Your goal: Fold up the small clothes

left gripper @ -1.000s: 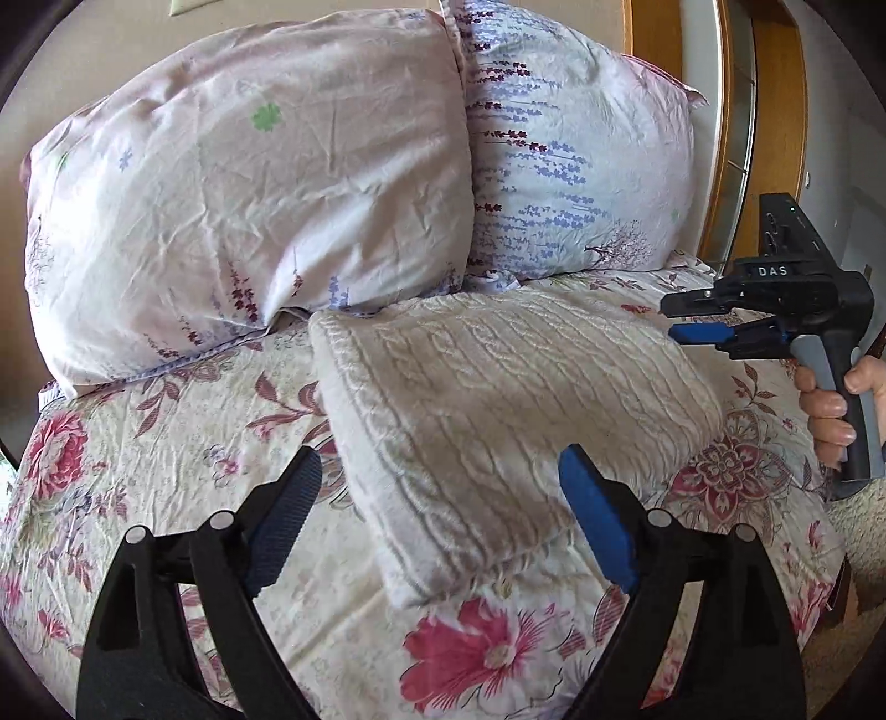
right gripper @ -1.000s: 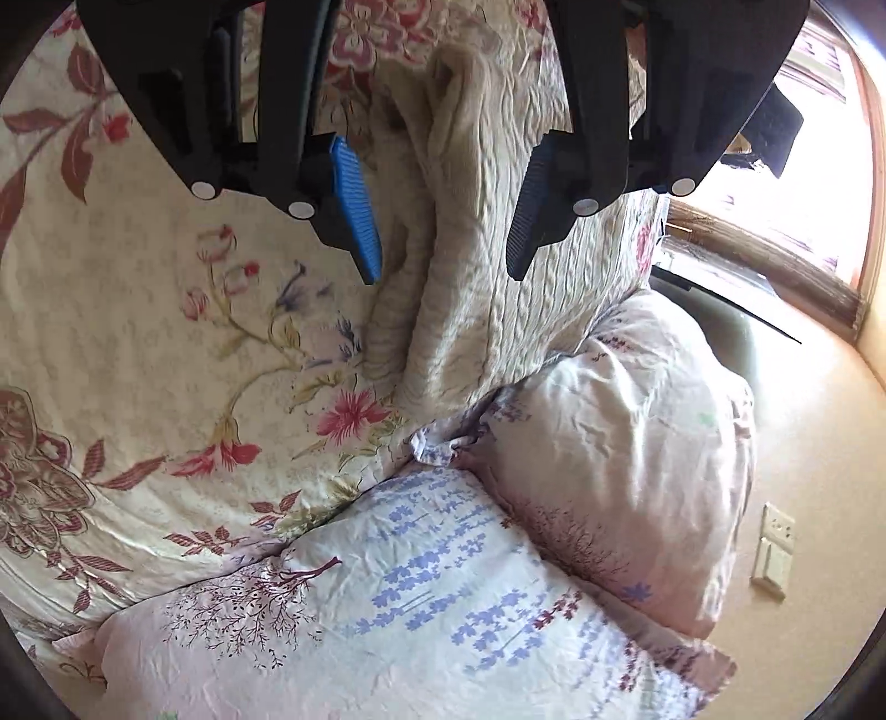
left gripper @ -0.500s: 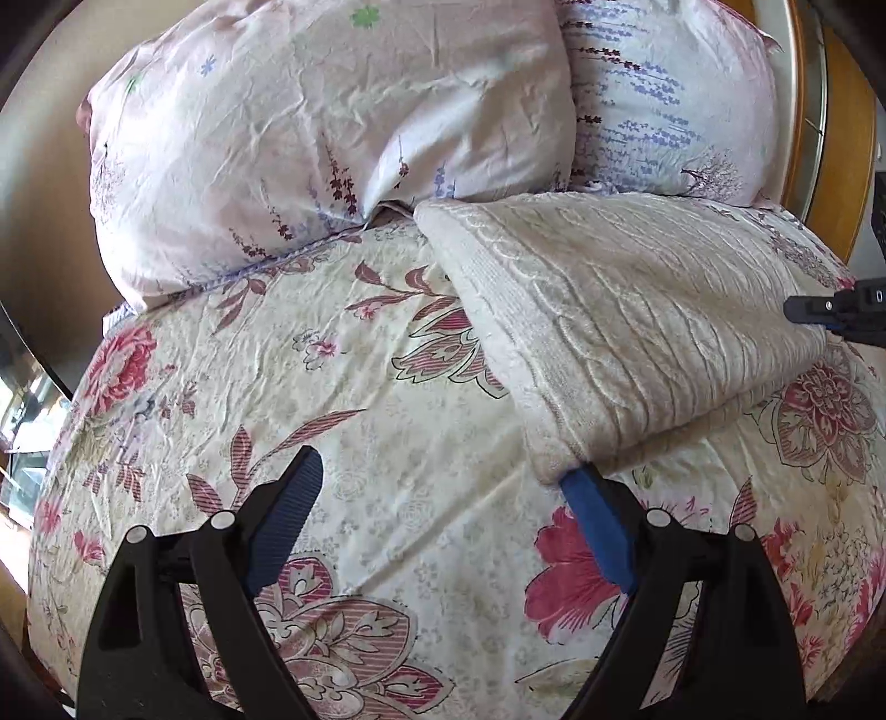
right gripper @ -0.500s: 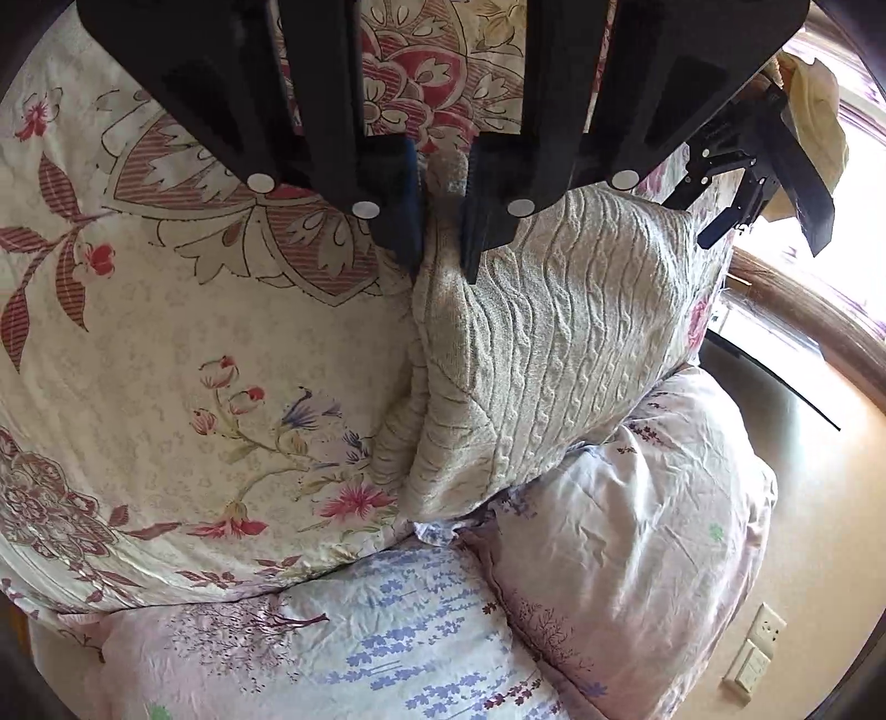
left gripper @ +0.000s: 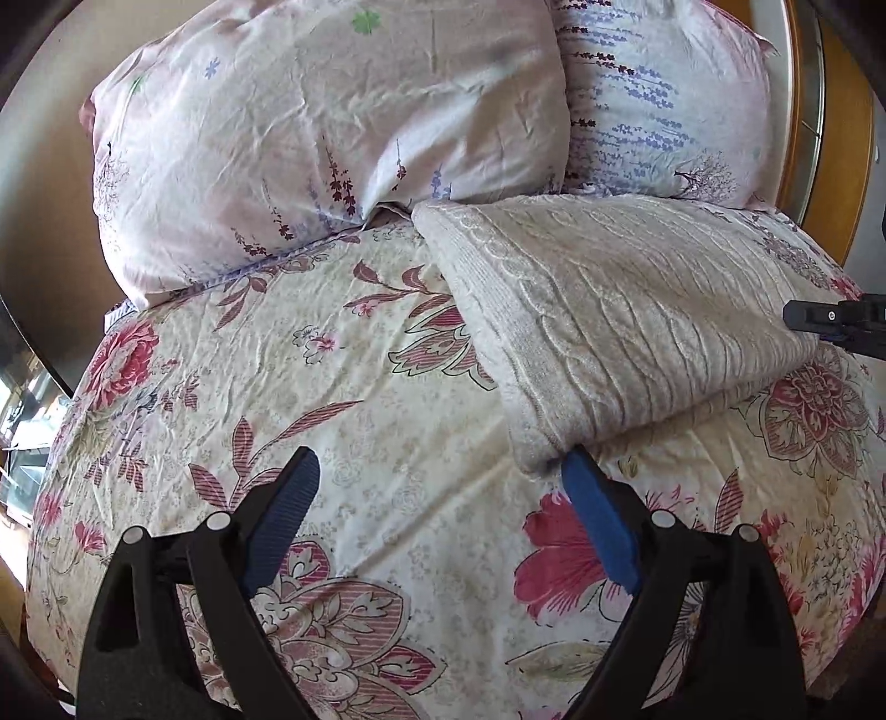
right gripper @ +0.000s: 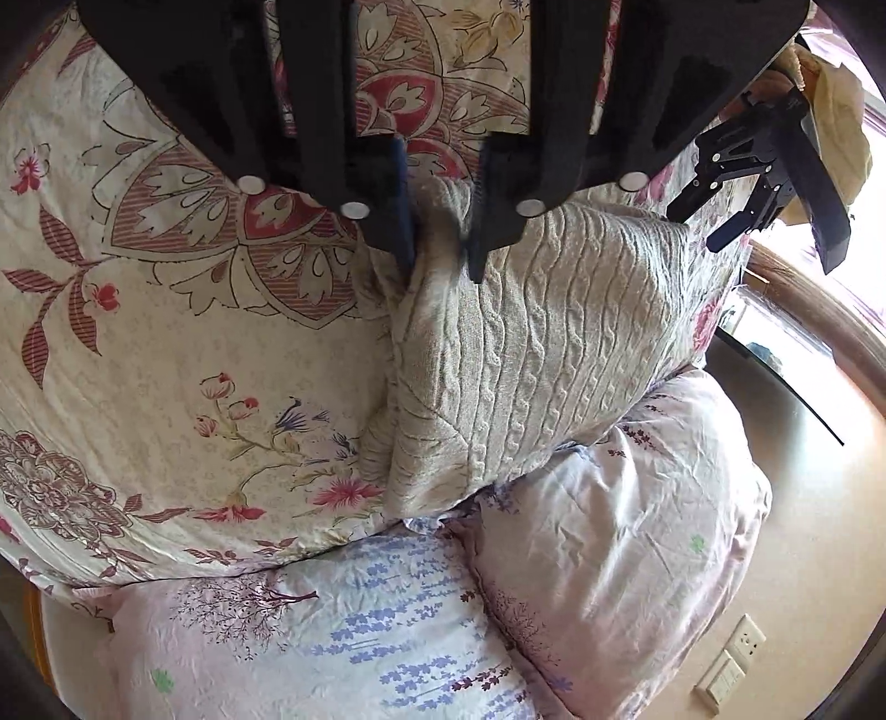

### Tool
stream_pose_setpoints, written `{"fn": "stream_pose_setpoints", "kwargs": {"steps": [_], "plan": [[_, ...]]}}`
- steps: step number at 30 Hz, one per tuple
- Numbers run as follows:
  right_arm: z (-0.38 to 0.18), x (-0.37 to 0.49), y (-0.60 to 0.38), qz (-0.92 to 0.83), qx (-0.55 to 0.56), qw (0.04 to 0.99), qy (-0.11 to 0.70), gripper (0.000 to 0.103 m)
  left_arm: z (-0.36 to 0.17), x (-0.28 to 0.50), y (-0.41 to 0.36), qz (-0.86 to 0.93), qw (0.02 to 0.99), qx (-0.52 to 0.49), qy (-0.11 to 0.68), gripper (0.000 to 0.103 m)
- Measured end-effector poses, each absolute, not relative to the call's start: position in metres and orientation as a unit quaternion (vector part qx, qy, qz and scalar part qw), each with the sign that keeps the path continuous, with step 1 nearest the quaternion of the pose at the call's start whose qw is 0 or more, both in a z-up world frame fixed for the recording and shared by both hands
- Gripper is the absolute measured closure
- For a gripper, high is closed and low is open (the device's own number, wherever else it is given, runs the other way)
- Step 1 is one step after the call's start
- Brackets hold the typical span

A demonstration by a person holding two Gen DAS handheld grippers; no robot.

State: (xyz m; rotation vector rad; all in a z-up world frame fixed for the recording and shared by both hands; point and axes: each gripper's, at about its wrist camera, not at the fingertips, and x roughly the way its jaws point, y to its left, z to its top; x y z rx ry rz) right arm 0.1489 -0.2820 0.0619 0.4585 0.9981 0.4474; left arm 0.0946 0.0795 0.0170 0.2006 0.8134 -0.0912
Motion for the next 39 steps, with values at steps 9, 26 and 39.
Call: {"fn": "stream_pose_setpoints", "kwargs": {"steps": [9, 26, 39], "plan": [[0.062, 0.156, -0.293, 0.184, 0.23, 0.823, 0.486, 0.092, 0.038, 0.078, 0.083, -0.091, 0.921, 0.046, 0.376, 0.014], [0.112, 0.121, -0.256, 0.184, 0.073, 0.914, 0.353, 0.062, 0.058, 0.113, -0.016, -0.065, 0.935, 0.053, 0.344, 0.002], [0.091, 0.127, -0.241, 0.2, 0.058, 0.894, 0.397, 0.069, 0.044, 0.124, -0.015, -0.046, 0.929, 0.052, 0.364, 0.002]]}}
